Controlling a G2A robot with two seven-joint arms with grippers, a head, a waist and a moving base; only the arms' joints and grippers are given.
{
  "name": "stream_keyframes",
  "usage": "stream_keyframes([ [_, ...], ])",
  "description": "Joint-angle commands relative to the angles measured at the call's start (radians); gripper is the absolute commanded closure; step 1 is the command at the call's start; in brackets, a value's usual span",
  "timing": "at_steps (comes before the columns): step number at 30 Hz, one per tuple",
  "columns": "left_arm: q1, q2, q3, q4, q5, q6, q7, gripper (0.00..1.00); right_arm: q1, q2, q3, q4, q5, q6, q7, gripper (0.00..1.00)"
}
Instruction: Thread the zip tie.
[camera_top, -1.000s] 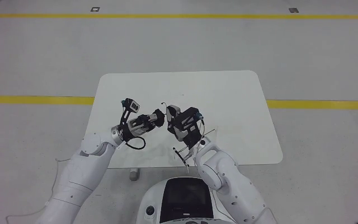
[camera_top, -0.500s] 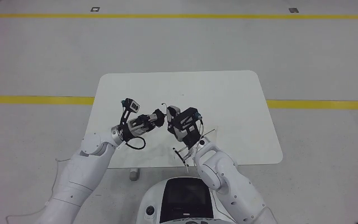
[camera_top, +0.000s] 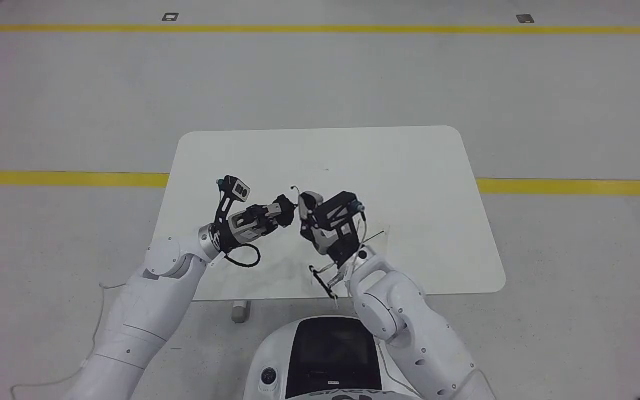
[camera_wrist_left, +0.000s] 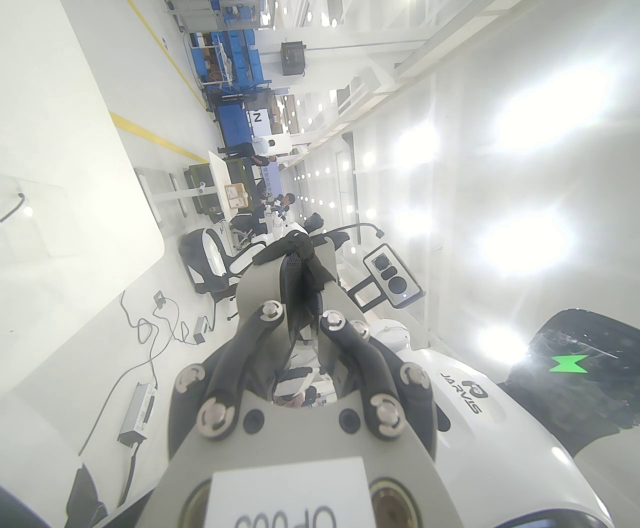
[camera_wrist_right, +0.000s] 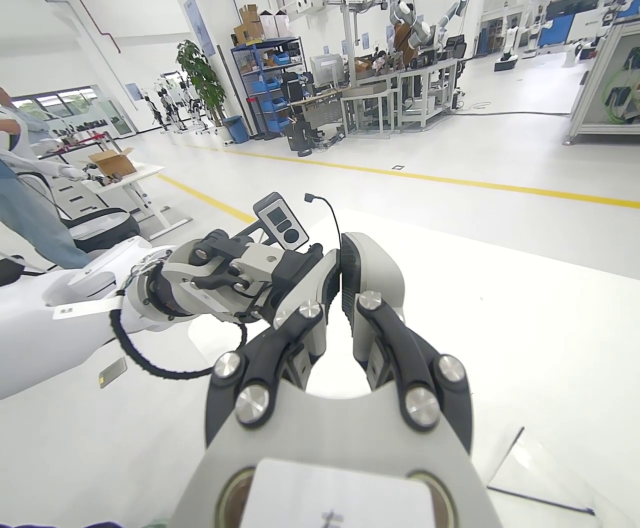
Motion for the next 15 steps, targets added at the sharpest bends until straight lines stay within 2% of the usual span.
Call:
stream_keyframes([
  [1,0.000,0.000,0.000,0.000,0.000,0.000,0.000,1.00,0.001,0.001,-0.002,0.001,0.000,0.000,0.004,1.00],
  [5,0.000,0.000,0.000,0.000,0.000,0.000,0.000,1.00,-0.003,0.002,-0.002,-0.002,0.009,0.003,0.001,1.00],
  [6,0.000,0.000,0.000,0.000,0.000,0.000,0.000,1.00,-0.002,0.003,-0.001,-0.003,0.008,-0.001,0.002,0.94],
  [7,0.000,0.000,0.000,0.000,0.000,0.000,0.000,1.00,-0.003,0.004,0.000,-0.005,0.001,-0.001,0.000,0.63],
  [8,0.000,0.000,0.000,0.000,0.000,0.000,0.000,1.00,-0.005,0.005,0.000,-0.007,-0.003,-0.001,0.000,0.00],
  [15,0.000,0.000,0.000,0.000,0.000,0.000,0.000,1.00,-0.035,0.014,0.017,-0.042,-0.040,0.004,-0.055,0.00],
])
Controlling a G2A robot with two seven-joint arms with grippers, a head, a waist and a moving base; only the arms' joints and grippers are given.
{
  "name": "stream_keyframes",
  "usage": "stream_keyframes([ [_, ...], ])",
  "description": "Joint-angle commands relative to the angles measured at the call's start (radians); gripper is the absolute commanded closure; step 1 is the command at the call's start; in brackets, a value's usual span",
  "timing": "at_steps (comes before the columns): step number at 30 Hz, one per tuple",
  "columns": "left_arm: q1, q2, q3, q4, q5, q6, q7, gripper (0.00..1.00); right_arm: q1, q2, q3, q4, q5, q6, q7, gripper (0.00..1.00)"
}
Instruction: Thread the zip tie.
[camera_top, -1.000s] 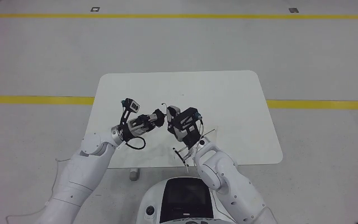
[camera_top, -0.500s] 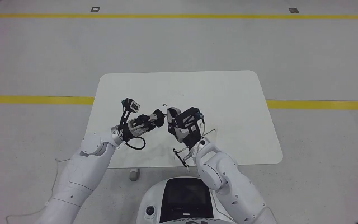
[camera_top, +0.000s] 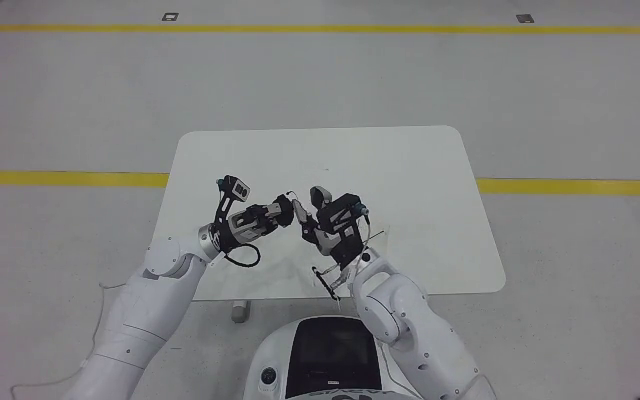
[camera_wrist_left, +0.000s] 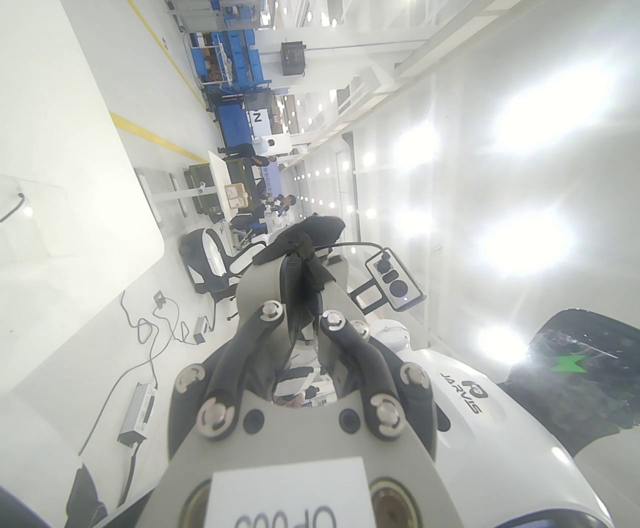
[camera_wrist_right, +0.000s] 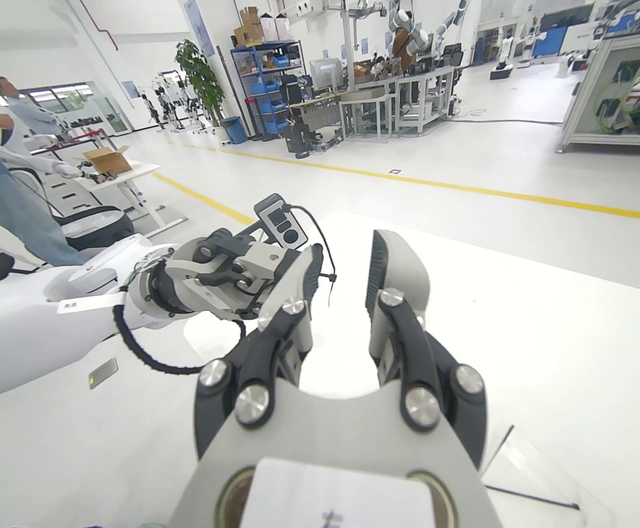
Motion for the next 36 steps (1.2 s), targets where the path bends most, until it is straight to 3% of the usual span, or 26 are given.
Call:
stream_keyframes([
  [1,0.000,0.000,0.000,0.000,0.000,0.000,0.000,1.00,-0.010,0.002,0.004,-0.008,0.008,-0.011,-0.035,0.00],
  [9,0.000,0.000,0.000,0.000,0.000,0.000,0.000,1.00,-0.017,0.003,0.010,-0.005,0.029,-0.026,-0.070,0.00],
  [11,0.003,-0.001,0.000,-0.005,-0.020,0.024,0.028,1.00,-0.015,0.005,0.016,-0.007,0.018,-0.023,-0.077,0.00],
  [16,0.011,0.003,-0.038,-0.001,-0.220,0.149,-0.067,1.00,-0.032,0.024,0.038,-0.031,-0.212,-0.033,-0.122,0.00],
  [19,0.014,0.004,-0.051,0.007,-0.317,0.227,-0.135,1.00,-0.011,0.047,0.056,-0.034,-0.213,-0.062,-0.129,0.00],
  [20,0.013,0.005,-0.051,0.014,-0.356,0.272,-0.167,1.00,0.011,0.065,0.056,-0.031,-0.213,-0.084,-0.124,0.00],
  [21,0.007,0.006,-0.054,0.020,-0.362,0.291,-0.185,1.00,0.025,0.079,0.052,-0.028,-0.213,-0.090,-0.122,0.00],
  [22,0.000,0.008,-0.058,0.024,-0.345,0.288,-0.193,1.00,0.033,0.093,0.048,-0.027,-0.213,-0.068,-0.120,0.00],
  [29,0.000,0.008,-0.058,0.024,-0.345,0.288,-0.193,1.00,0.033,0.093,0.048,-0.027,-0.213,-0.068,-0.120,0.00],
  [32,0.001,0.003,-0.057,0.026,-0.443,0.364,-0.162,1.00,0.074,0.111,0.049,-0.015,-0.213,-0.074,-0.099,0.00],
  [34,-0.004,0.000,-0.055,0.038,-0.544,0.454,-0.182,1.00,0.088,0.132,0.021,-0.005,-0.213,-0.061,-0.120,0.00],
  [36,-0.009,-0.002,-0.049,0.048,-0.589,0.515,-0.195,1.00,0.101,0.148,0.000,0.008,-0.213,-0.043,-0.146,0.00],
])
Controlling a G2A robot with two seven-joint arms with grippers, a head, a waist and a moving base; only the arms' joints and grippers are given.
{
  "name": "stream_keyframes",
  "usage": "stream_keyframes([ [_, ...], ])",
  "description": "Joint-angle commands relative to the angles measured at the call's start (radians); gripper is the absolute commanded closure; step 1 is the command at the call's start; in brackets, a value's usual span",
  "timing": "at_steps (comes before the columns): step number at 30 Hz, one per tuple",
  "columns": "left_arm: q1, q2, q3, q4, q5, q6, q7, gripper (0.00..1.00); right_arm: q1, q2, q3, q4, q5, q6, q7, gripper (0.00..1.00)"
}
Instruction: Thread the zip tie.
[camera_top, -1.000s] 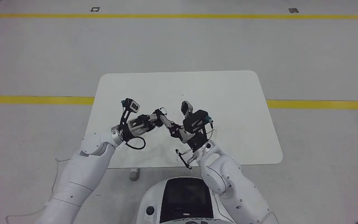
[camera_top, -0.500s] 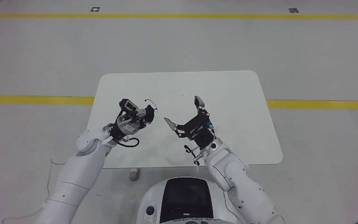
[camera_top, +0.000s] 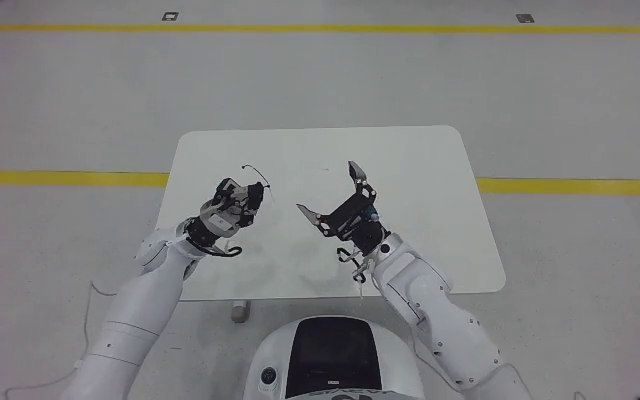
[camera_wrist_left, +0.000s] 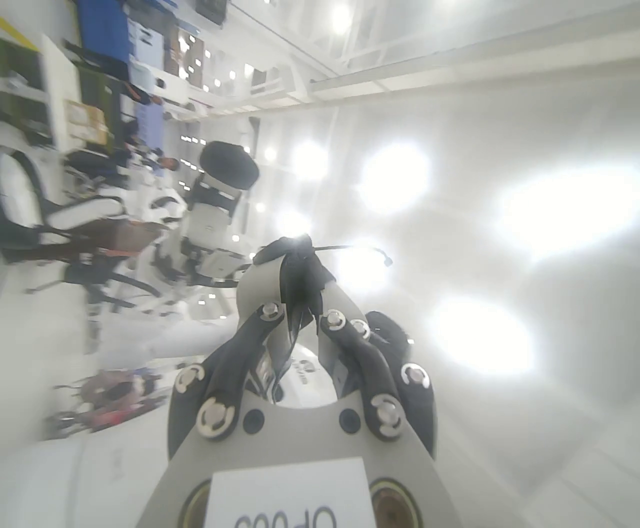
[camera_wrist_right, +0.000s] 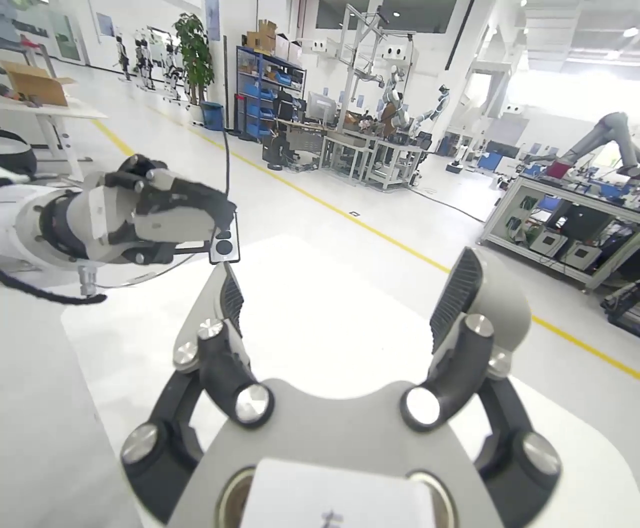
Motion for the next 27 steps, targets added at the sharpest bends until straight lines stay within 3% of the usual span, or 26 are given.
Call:
stream_keyframes([
  [1,-0.005,-0.003,0.006,0.012,-0.060,0.069,-0.005,1.00,0.020,0.019,-0.024,0.018,0.000,0.017,-0.026,0.00],
  [3,-0.015,-0.004,0.013,0.020,-0.086,0.116,-0.001,1.00,0.041,0.038,-0.054,0.040,0.000,0.040,-0.050,0.00],
  [4,-0.024,-0.004,0.010,0.018,-0.063,0.095,0.002,1.00,0.048,0.046,-0.067,0.046,0.000,0.060,-0.057,0.00],
  [10,-0.024,-0.004,0.010,0.018,-0.063,0.095,0.002,1.00,0.048,0.046,-0.067,0.046,0.000,0.060,-0.057,0.00],
  [13,-0.022,-0.007,0.017,0.014,-0.073,0.097,0.057,1.00,0.086,0.060,-0.083,0.064,0.000,0.057,-0.055,0.00],
  [20,-0.025,-0.018,0.038,0.024,-0.186,0.187,0.096,1.00,0.169,0.099,-0.207,0.113,0.000,0.164,-0.140,0.00],
  [22,-0.030,-0.018,0.040,0.020,-0.166,0.171,0.091,1.00,0.197,0.111,-0.239,0.121,0.000,0.202,-0.170,0.00],
  [27,-0.029,-0.019,0.041,0.020,-0.167,0.170,0.097,1.00,0.196,0.111,-0.238,0.121,0.000,0.202,-0.170,0.00],
])
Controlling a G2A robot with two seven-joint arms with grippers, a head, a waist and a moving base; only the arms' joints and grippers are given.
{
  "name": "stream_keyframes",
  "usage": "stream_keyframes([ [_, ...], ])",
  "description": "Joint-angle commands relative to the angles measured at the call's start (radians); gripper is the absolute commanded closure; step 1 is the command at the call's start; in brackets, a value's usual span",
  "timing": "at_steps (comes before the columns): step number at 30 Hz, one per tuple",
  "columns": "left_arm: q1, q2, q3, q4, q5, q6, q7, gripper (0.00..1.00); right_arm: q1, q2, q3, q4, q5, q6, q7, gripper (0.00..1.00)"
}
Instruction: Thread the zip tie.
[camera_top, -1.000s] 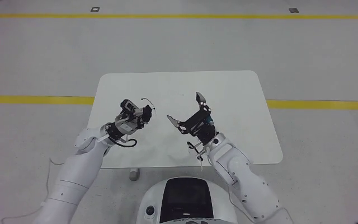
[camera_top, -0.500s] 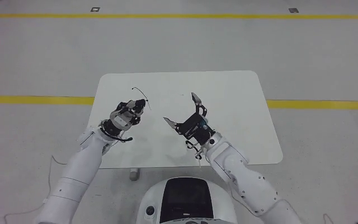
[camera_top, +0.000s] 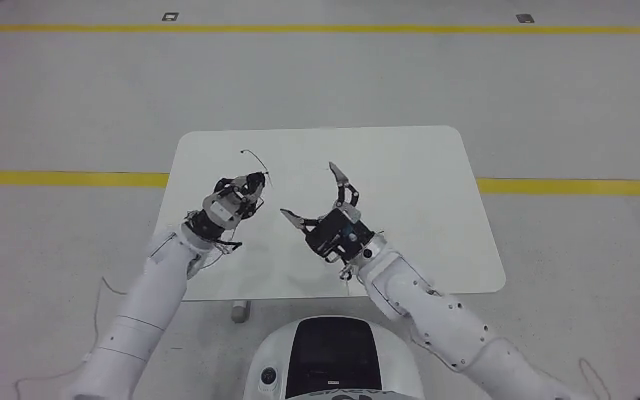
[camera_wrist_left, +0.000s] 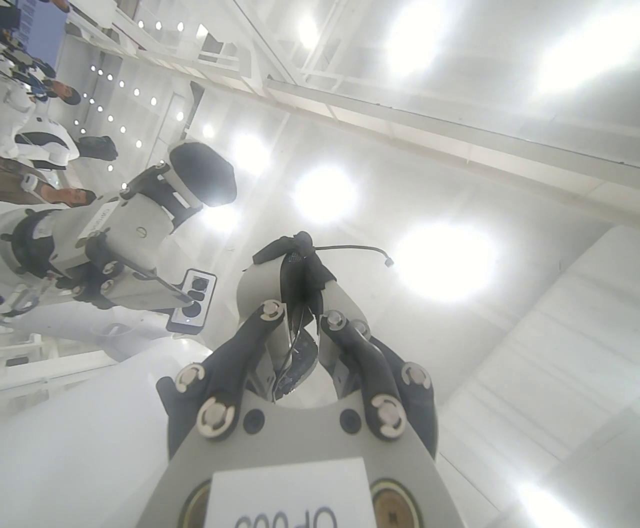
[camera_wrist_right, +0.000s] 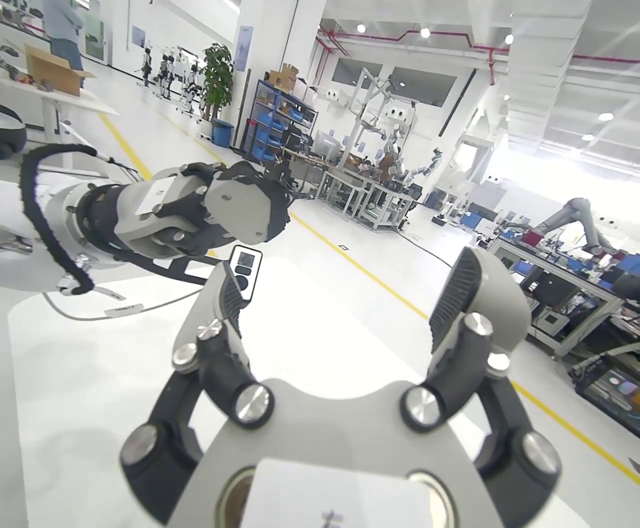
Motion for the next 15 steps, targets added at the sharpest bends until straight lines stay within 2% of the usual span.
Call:
stream_keyframes([
  [1,0.003,-0.002,0.003,-0.007,-0.009,0.002,0.023,1.00,0.000,0.000,0.003,0.000,0.000,-0.001,0.002,0.00],
  [7,0.011,-0.005,0.004,-0.020,-0.045,0.026,0.054,1.00,0.030,0.009,-0.035,0.010,0.000,0.012,-0.016,0.00],
  [8,0.012,-0.006,0.004,-0.020,-0.046,0.028,0.056,1.00,0.036,0.011,-0.042,0.013,0.000,0.019,-0.023,0.10],
  [9,0.013,-0.006,0.005,-0.020,-0.048,0.028,0.058,1.00,0.040,0.012,-0.048,0.015,0.000,0.024,-0.027,0.27],
  [10,0.014,-0.006,0.008,-0.021,-0.051,0.028,0.059,1.00,0.043,0.013,-0.053,0.017,0.000,0.027,-0.029,0.50],
  [11,0.015,-0.006,0.011,-0.021,-0.053,0.028,0.058,1.00,0.048,0.013,-0.059,0.019,0.000,0.031,-0.032,0.54],
  [15,0.015,-0.006,0.012,-0.021,-0.053,0.028,0.058,1.00,0.061,0.013,-0.074,0.026,0.000,0.037,-0.034,0.60],
])
